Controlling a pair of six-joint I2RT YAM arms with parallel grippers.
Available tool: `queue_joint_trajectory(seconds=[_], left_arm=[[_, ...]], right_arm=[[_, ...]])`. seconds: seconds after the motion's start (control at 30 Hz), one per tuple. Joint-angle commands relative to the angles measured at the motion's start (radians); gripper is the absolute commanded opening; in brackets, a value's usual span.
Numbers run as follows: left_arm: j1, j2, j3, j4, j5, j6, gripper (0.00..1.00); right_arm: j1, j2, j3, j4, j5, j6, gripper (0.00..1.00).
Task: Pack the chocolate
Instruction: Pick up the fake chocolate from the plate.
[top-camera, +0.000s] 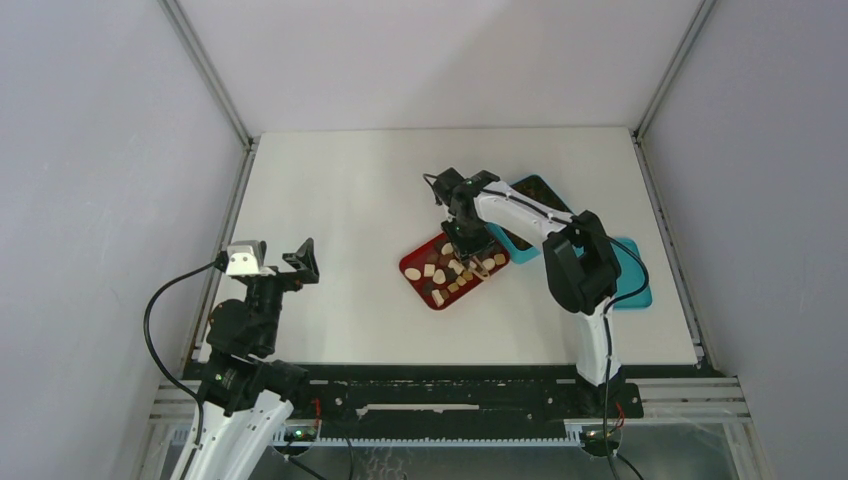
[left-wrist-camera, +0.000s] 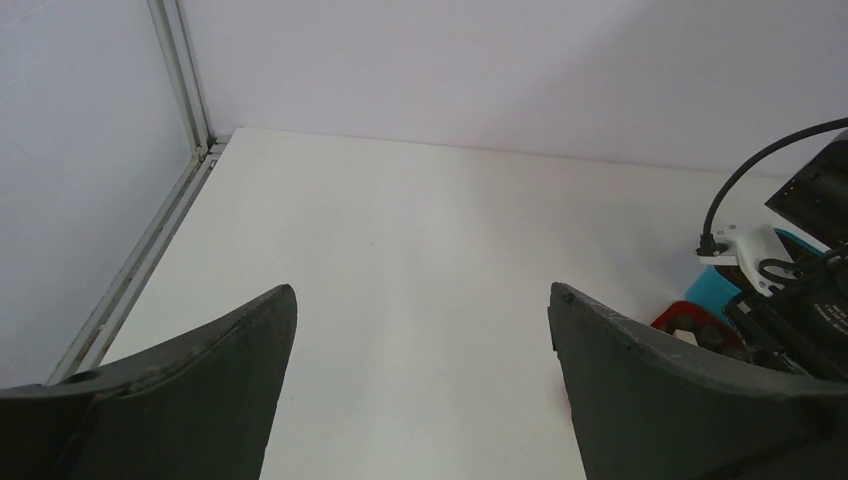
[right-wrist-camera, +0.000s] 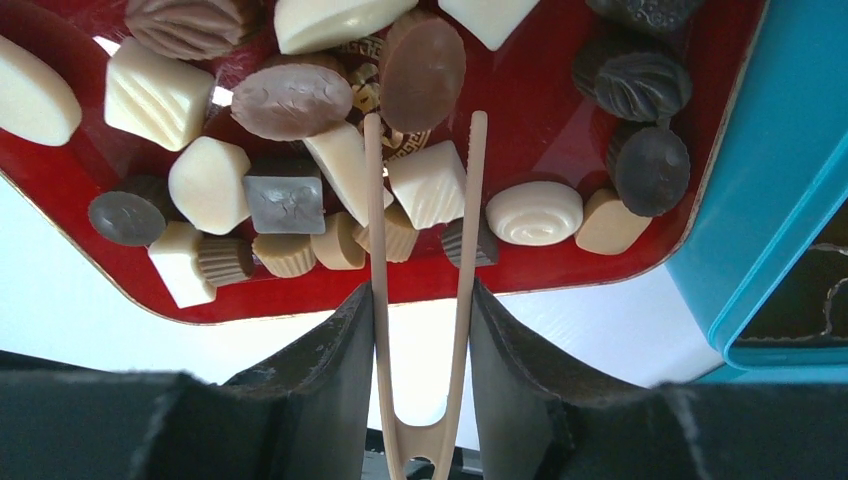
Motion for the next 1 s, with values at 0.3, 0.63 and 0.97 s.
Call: queue_joint_trajectory(seconds=[0.3,0.63,0.97], left_arm=[[0.008,0.002,0.012,0.017,0.009,-0.009,1.0],[0.008,0.006,0.012,0.017,0.01,-0.009,1.0],[0.008,0.009,0.013,0.016,0.013,-0.011,1.0]], right_arm=[[-0.009,0.052,0.071,0.011,-0.021,0.009,0.47],[-0.025,0.081,0.076,0.05,-0.041,0.025,0.44],[-0.034,-0.008,0.047,0.047,-0.031,0.014,0.18]])
